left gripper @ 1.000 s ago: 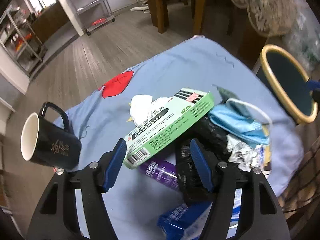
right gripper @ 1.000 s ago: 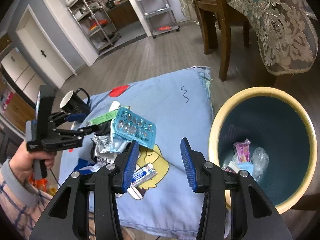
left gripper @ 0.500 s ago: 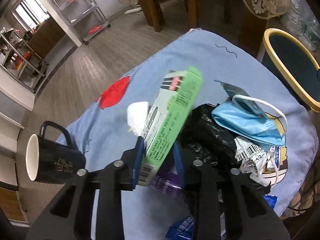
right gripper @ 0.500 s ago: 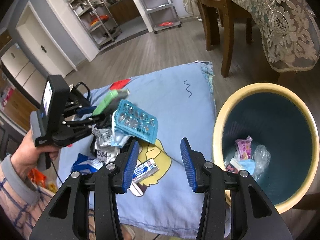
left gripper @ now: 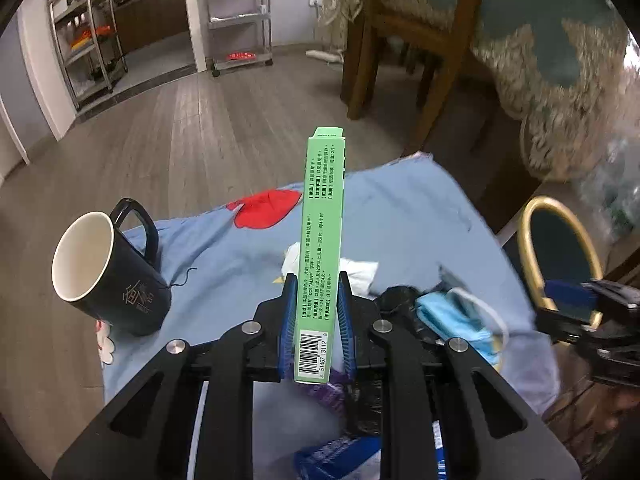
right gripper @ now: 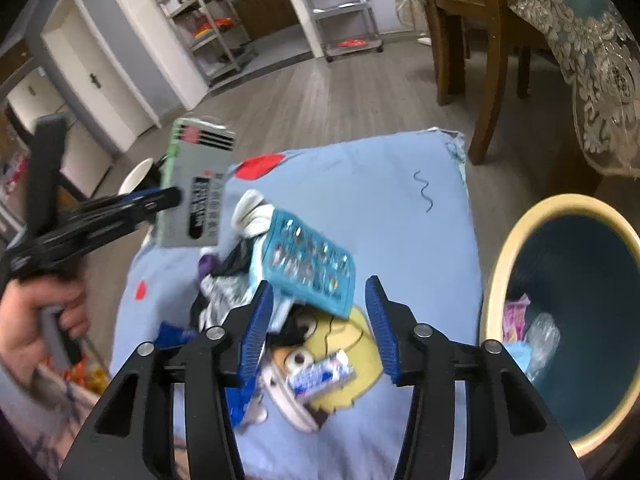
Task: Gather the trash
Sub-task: 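Grasp the blue pill blister pack with the right tool while the left tool holds the green box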
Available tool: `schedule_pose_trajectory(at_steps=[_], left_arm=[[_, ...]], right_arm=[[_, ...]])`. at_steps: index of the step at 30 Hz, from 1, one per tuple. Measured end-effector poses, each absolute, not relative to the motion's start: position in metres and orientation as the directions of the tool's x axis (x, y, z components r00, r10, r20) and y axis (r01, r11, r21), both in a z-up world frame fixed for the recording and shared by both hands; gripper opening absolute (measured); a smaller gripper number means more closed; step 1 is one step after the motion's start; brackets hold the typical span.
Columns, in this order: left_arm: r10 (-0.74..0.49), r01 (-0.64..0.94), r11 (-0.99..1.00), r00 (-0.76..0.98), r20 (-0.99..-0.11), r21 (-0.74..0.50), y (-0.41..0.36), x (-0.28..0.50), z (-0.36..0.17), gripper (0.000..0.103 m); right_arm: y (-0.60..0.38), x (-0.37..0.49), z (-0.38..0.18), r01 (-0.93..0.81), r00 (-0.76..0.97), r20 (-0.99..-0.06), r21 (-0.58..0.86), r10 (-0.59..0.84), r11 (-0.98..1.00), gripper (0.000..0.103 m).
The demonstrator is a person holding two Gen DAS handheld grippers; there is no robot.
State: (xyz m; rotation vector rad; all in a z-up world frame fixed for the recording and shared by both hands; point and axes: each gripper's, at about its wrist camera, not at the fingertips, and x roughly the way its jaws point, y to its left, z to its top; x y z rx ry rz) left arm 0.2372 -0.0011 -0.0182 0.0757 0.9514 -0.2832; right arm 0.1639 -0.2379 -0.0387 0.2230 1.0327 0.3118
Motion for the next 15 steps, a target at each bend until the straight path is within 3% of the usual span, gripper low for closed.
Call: schedule_pose_trajectory(at_steps=[3,10,15], left_arm=[[-0.224,0.28,0.957,0.555,-0.801,-0.073,-0.001,0.234,-0.013,0.019],[-0.26,0.271,0.955,0.556,-0.79,-0.124,0.01,0.233,-0.009,0.019],[-0.273,0.278,0.951,0.552,-0.788,-0.135,0.01,0.233,-0.011,0.019]], right_arm=[[-0.233,0.18,-0.051,-0.112,0.454,-0.831,0.305,0.322,0.946,0.05],[-0.206,0.179,-0.061,-0.203,0.418,-0.859,0.229,0.296,0.952,0.051],[-0.198,0.178,-0.06,-0.236,0.414,-0.844,0.261,0.34,0.936,0.054]])
